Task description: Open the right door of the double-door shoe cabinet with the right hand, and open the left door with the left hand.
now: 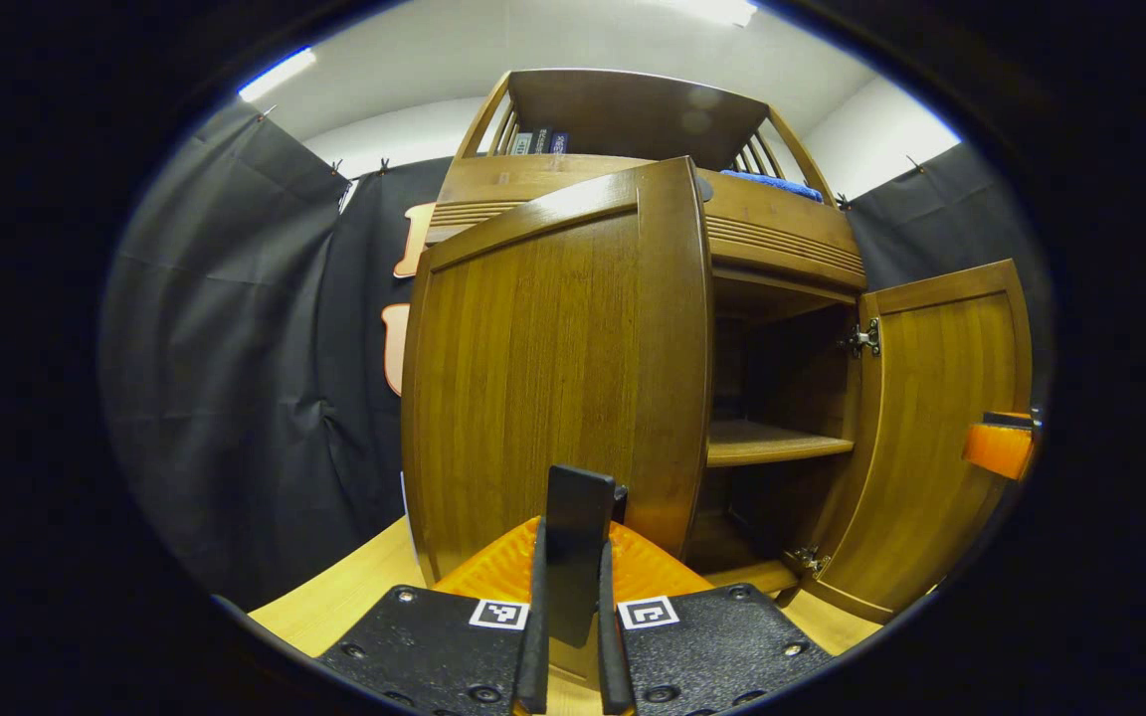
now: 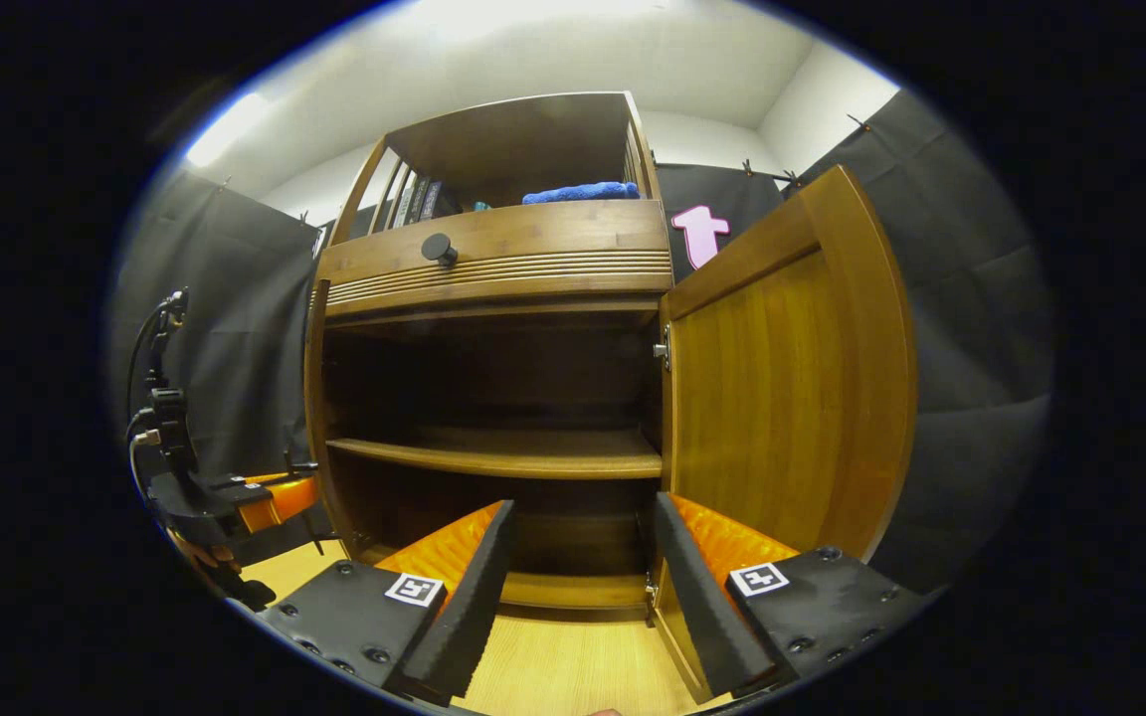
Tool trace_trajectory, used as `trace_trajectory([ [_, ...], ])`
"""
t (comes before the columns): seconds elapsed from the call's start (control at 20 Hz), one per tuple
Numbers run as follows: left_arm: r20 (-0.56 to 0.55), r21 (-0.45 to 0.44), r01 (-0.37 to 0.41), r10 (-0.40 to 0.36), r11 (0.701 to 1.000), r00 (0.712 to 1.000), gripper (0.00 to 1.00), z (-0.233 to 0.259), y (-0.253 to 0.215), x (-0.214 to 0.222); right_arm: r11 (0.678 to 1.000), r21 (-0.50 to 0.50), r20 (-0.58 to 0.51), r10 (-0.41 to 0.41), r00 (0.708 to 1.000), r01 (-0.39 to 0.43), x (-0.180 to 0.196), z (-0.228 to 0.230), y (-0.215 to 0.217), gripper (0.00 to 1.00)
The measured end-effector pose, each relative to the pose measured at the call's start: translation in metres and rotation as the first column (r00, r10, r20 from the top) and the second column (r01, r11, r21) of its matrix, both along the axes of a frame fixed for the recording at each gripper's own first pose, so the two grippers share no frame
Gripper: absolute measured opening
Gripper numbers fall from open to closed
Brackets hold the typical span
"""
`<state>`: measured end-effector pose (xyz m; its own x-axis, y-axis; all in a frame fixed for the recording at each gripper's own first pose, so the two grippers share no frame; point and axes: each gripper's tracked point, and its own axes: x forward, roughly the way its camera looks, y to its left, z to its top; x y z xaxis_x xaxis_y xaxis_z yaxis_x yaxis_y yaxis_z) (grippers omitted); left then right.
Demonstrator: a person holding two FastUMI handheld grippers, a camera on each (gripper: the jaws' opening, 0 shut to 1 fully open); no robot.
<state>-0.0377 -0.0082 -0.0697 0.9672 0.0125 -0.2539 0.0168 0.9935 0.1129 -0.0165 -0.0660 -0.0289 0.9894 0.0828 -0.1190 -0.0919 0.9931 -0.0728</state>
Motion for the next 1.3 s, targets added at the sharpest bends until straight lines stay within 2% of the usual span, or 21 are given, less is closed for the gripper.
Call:
trace_trajectory([
  [0.1, 0.011, 0.001, -0.016, 0.016, 1.0, 1.0, 0.19, 0.004, 0.009, -0.007, 1.0, 0.001, 0.006, 0.005, 1.0, -0.005, 0.005, 0.0, 0.005, 0.9],
  [0.15, 0.022, 0.005, -0.028, 0.028, 1.0, 0.999, 0.2, 0.006, 0.015, -0.012, 1.0, 0.002, 0.003, 0.009, 1.0, -0.009, 0.008, -0.001, 0.008, 0.96],
  [0.25, 0.036, 0.02, -0.051, 0.051, 0.998, 0.998, 0.19, 0.011, 0.027, -0.02, 1.0, -0.002, -0.007, 0.023, 1.0, -0.023, 0.011, -0.006, 0.015, 0.89],
  [0.6, 0.063, 0.026, -0.142, 0.14, 0.99, 0.988, 0.19, 0.029, 0.073, -0.045, 0.999, 0.017, 0.009, 0.034, 0.999, -0.034, 0.019, -0.008, 0.034, 0.89],
  [0.65, 0.06, 0.023, -0.146, 0.144, 0.989, 0.988, 0.17, 0.029, 0.081, -0.046, 0.999, 0.019, 0.009, 0.035, 0.999, -0.035, 0.021, -0.009, 0.036, 0.85],
  [0.7, 0.054, 0.015, -0.144, 0.143, 0.99, 0.988, 0.14, 0.028, 0.086, -0.047, 0.999, 0.018, 0.007, 0.033, 0.999, -0.034, 0.021, -0.01, 0.038, 0.89],
  [0.95, 0.054, 0.023, -0.121, 0.12, 0.992, 0.991, 0.09, 0.034, 0.117, -0.05, 0.999, 0.015, 0.013, 0.034, 0.999, -0.034, 0.026, -0.011, 0.048, 0.89],
  [1.05, 0.051, 0.021, -0.12, 0.119, 0.992, 0.992, 0.13, 0.039, 0.135, -0.051, 0.999, 0.011, 0.009, 0.032, 0.999, -0.032, 0.028, -0.013, 0.05, 0.89],
  [1.15, 0.043, 0.007, -0.086, 0.085, 0.996, 0.995, 0.0, 0.04, 0.145, -0.053, 1.0, 0.014, -0.001, 0.025, 1.0, -0.025, 0.028, -0.016, 0.051, 0.89],
  [1.2, 0.037, 0.003, -0.064, 0.064, 0.998, 0.997, 0.0, 0.041, 0.149, -0.052, 1.0, 0.018, -0.007, 0.02, 1.0, -0.02, 0.028, -0.018, 0.051, 0.89],
  [1.25, 0.031, 0.006, -0.043, 0.043, 0.999, 0.999, 0.05, 0.041, 0.155, -0.052, 1.0, 0.02, -0.01, 0.016, 1.0, -0.016, 0.03, -0.017, 0.052, 0.89],
  [1.3, 0.024, 0.008, -0.023, 0.023, 1.0, 0.999, 0.0, 0.041, 0.161, -0.052, 1.0, 0.022, -0.013, 0.012, 1.0, -0.012, 0.029, -0.018, 0.052, 0.89],
])
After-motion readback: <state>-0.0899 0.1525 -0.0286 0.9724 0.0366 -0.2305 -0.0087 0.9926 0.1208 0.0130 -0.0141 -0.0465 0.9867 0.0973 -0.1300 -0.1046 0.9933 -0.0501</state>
